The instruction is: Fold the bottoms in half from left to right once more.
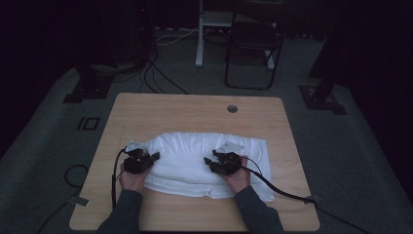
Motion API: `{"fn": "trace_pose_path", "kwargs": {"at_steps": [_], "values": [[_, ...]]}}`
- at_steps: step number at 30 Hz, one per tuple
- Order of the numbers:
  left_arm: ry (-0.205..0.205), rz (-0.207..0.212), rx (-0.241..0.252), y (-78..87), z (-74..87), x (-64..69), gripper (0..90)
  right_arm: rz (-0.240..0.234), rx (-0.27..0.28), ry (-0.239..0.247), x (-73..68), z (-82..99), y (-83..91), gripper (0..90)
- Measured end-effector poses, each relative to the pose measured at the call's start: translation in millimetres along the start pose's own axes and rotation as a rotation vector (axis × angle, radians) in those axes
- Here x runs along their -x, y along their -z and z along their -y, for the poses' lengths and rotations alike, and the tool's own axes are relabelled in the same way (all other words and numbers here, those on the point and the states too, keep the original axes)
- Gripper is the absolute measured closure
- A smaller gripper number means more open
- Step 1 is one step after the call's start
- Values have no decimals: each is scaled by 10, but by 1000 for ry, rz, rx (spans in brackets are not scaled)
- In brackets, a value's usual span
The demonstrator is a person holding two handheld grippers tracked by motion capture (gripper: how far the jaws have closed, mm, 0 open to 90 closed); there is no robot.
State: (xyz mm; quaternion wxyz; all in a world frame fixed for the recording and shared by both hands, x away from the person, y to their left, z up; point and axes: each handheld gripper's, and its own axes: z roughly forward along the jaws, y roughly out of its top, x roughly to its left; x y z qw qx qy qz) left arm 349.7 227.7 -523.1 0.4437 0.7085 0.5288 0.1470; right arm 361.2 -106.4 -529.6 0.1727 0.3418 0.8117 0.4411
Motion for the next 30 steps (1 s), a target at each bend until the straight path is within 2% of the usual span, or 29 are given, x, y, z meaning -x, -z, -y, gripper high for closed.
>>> {"fn": "trace_pose_path", "kwargs": {"at_steps": [2, 4, 5, 7, 8, 10, 12, 14, 15, 17, 18, 19, 20, 21, 22, 24, 25, 26, 27, 28, 30], "values": [[-14, 22, 32, 95, -89, 42, 835, 1, -28, 11, -25, 55, -90, 493], [-47, 45, 67, 186, -191, 117, 836, 1, -40, 21, -53, 99, -163, 493], [-47, 45, 67, 186, -191, 117, 836, -2, -43, 20, -66, 110, -191, 495], [-85, 72, 98, 255, -317, 243, 837, 5, -59, 25, -94, 114, -243, 497], [-96, 75, 105, 263, -345, 278, 837, 37, -82, 65, -159, 87, -280, 504], [-119, 89, 124, 285, -411, 355, 837, 67, -115, 113, -272, 15, -340, 521], [-125, 109, 144, 311, -470, 415, 837, 67, -126, 123, -360, -37, -417, 532], [-128, 133, 162, 338, -515, 468, 838, 36, -117, 103, -434, -74, -503, 537], [-140, 139, 165, 348, -534, 504, 837, 29, -114, 102, -448, -83, -521, 538], [-168, 137, 159, 346, -550, 547, 837, -19, -96, 92, -490, -105, -581, 535], [-172, 135, 156, 341, -549, 555, 837, -75, -94, 79, -475, -119, -592, 515], [-172, 135, 156, 341, -549, 555, 837, -75, -94, 79, -475, -119, -592, 515], [-177, 127, 150, 339, -543, 541, 836, -137, -100, 75, -423, -174, -505, 452], [-177, 124, 148, 341, -541, 526, 837, -135, -83, 86, -405, -197, -446, 455], [-168, 130, 149, 341, -539, 515, 837, -110, -53, 101, -378, -234, -358, 472], [-162, 135, 149, 341, -538, 507, 836, -26, -6, 99, -314, -319, -231, 490], [-163, 137, 151, 345, -540, 519, 836, 0, -4, 96, -287, -346, -218, 491], [-163, 137, 151, 345, -540, 519, 836, 0, -4, 96, -287, -346, -218, 491], [-176, 143, 152, 348, -543, 545, 836, 26, -27, 89, -245, -372, -242, 490], [-184, 145, 151, 346, -546, 562, 836, 32, -82, 75, -196, -351, -338, 489], [-196, 150, 147, 326, -555, 587, 836, 22, -164, 80, -185, -252, -491, 490]]}}
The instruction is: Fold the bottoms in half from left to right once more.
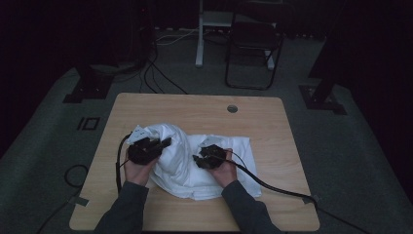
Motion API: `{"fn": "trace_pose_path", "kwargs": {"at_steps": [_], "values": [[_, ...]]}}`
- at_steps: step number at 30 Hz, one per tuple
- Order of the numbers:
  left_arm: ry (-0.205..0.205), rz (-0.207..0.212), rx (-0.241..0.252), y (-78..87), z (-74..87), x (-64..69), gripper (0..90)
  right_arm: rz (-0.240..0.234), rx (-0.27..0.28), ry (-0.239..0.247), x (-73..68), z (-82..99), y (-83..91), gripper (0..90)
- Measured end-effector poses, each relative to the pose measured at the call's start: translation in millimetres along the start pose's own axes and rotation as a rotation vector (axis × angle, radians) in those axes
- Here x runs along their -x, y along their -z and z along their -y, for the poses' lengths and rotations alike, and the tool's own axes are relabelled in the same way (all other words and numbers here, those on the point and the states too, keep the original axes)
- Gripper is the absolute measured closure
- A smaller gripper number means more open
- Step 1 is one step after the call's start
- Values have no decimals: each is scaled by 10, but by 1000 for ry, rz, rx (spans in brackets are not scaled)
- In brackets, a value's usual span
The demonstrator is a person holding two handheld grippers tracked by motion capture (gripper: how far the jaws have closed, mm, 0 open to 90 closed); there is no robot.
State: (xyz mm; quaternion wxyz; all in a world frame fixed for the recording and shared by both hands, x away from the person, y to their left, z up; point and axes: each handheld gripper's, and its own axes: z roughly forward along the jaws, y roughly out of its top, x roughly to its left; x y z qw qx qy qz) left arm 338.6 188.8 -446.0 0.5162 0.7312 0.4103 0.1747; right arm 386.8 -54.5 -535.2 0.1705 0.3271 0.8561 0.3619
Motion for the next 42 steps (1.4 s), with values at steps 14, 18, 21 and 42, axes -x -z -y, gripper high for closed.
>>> {"fn": "trace_pose_path", "kwargs": {"at_steps": [14, 18, 21, 42], "values": [[-23, 19, -6, -53, -31, 114, 835, 102, 4, -63, 308, 655, 584, 443], [-31, 57, -2, -72, -106, 197, 835, 78, -22, -53, 217, 668, 385, 489], [-61, 58, 0, -103, -164, 274, 836, 35, -2, -54, 122, 570, 266, 492], [-175, 115, -100, -571, -109, 795, 836, 60, 14, -118, 385, 699, 313, 468]]}}
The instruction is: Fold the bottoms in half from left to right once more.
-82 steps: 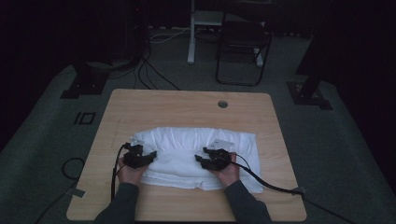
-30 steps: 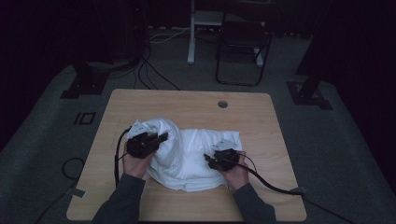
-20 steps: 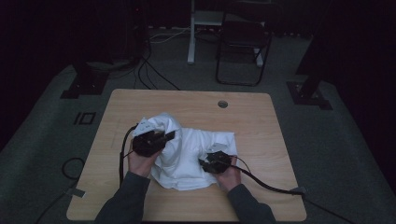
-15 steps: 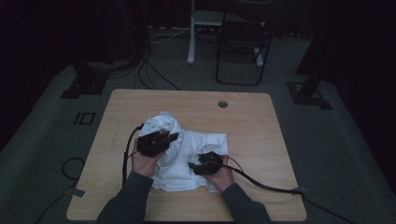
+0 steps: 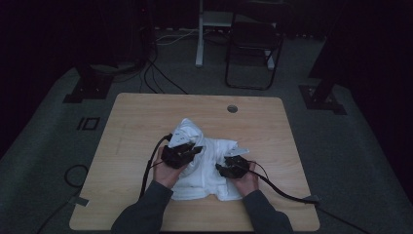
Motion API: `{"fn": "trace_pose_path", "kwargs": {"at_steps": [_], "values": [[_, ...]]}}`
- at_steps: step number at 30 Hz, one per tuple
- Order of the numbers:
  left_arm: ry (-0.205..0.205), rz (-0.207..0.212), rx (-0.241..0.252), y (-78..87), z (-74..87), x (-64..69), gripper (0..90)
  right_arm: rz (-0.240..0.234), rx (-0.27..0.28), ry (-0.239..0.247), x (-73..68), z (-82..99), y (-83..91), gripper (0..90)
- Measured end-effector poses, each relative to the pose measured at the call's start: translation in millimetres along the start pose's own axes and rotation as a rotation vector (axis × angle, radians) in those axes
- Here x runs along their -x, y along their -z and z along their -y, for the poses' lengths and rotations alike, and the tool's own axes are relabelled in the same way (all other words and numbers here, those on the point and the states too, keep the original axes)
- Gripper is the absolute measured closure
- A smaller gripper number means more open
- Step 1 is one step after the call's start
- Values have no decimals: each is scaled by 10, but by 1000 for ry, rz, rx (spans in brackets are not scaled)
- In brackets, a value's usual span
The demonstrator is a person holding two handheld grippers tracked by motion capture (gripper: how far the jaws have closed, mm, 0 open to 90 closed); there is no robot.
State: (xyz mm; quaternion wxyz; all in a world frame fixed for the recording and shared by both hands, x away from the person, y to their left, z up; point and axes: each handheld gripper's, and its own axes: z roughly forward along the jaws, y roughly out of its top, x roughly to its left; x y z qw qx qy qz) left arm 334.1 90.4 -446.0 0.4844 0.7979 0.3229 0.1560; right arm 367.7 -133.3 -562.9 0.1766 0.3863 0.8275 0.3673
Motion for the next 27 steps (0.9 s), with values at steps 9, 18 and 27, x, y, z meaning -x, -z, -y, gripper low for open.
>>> {"fn": "trace_pose_path", "kwargs": {"at_steps": [9, 18, 27], "values": [[4, 72, -70, -533, 225, 174, 835, -22, 7, 2, 1, 21, 19, 422], [-67, 51, -228, -1007, 574, 298, 827, 17, 107, -48, 395, 49, 557, 349], [-49, 60, -225, -996, 563, 280, 818, -156, 236, 24, 242, -157, 743, 289]]}}
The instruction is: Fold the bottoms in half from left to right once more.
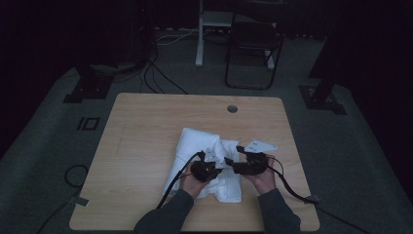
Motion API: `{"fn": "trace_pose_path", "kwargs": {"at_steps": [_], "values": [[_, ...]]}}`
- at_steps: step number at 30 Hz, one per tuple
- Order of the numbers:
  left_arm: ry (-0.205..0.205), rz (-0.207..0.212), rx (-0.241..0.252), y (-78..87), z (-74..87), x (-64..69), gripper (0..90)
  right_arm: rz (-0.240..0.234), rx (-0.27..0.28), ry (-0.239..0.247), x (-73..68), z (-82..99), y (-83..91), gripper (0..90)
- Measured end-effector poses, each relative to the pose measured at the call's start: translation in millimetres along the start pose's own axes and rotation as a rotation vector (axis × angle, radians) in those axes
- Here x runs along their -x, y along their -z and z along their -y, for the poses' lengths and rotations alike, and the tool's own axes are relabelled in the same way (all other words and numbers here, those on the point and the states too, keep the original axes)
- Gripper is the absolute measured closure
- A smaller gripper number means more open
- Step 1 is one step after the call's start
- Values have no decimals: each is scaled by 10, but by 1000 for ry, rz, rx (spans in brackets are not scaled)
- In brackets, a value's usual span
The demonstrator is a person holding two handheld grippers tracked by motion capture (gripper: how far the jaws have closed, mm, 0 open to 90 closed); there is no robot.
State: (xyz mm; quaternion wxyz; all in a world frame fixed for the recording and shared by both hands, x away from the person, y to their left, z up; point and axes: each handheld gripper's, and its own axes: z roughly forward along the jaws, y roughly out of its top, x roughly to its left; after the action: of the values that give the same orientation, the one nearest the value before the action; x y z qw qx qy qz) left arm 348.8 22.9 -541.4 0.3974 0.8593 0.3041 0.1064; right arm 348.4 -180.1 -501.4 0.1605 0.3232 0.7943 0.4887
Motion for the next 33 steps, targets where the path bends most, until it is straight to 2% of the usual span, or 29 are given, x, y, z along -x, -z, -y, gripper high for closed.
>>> {"fn": "trace_pose_path", "kwargs": {"at_steps": [2, 3, 5, 6, 7, 8, 10, 11, 12, 13, 14, 15, 16, 17, 18, 19, 20, 22, 23, 25, 27, 29, 33], "values": [[-1, 3, 1, 9, -2, 7, 806, -14, -22, 2, -17, -34, -103, 335], [1, 4, 2, 18, -2, 12, 796, -19, -43, -1, -12, -46, -167, 401], [11, 14, 9, 44, -13, 21, 740, -23, -88, -8, 17, -61, -295, 663], [11, 14, 9, 44, -13, 21, 680, -23, -88, -8, 17, -61, -295, 663], [18, 27, 20, 104, -36, 50, 680, -14, -101, -3, 33, -66, -343, 764], [11, 25, 34, 170, -57, 78, 601, 26, -108, -10, 61, -73, -392, 828], [23, 37, 74, 359, -134, 125, 560, 41, -95, -44, 111, -80, -403, 835], [18, 49, 111, 486, -180, 134, 540, 36, -85, -57, 133, -82, -398, 833], [15, 69, 174, 663, -238, 119, 538, 39, -83, -59, 151, -84, -393, 829], [24, 65, 224, 806, -276, 83, 528, 55, -91, -55, 163, -82, -394, 827], [34, 52, 255, 908, -297, 39, 523, 54, -95, -57, 177, -74, -395, 826], [44, 20, 288, 1025, -313, -38, 524, 56, -99, -60, 184, -69, -395, 825], [49, -49, 301, 1122, -313, -162, 532, 55, -100, -60, 193, -59, -396, 823], [56, -104, 286, 1145, -302, -251, 553, 55, -102, -64, 205, -49, -396, 822], [56, -104, 286, 1145, -302, -251, 560, 55, -102, -64, 205, -49, -396, 822], [131, -215, 205, 1106, -219, -549, 560, 56, -102, -68, 211, -43, -395, 820], [159, -193, 173, 1029, -149, -687, 594, 58, -101, -73, 226, -36, -393, 813], [182, -141, 125, 862, -39, -766, 593, 62, -105, -76, 237, -34, -396, 798], [170, -136, 118, 804, -6, -752, 580, 65, -109, -77, 246, -35, -397, 782], [147, -156, 109, 688, 47, -684, 553, 81, -114, -77, 257, -37, -393, 716], [141, -210, 92, 573, 84, -628, 555, 119, -122, -82, 274, -43, -365, 631], [114, -257, 62, 479, 130, -600, 556, 137, -112, -91, 290, -56, -315, 563], [98, -306, 78, 416, 206, -556, 565, 174, -66, -103, 302, -123, -164, 482]]}}
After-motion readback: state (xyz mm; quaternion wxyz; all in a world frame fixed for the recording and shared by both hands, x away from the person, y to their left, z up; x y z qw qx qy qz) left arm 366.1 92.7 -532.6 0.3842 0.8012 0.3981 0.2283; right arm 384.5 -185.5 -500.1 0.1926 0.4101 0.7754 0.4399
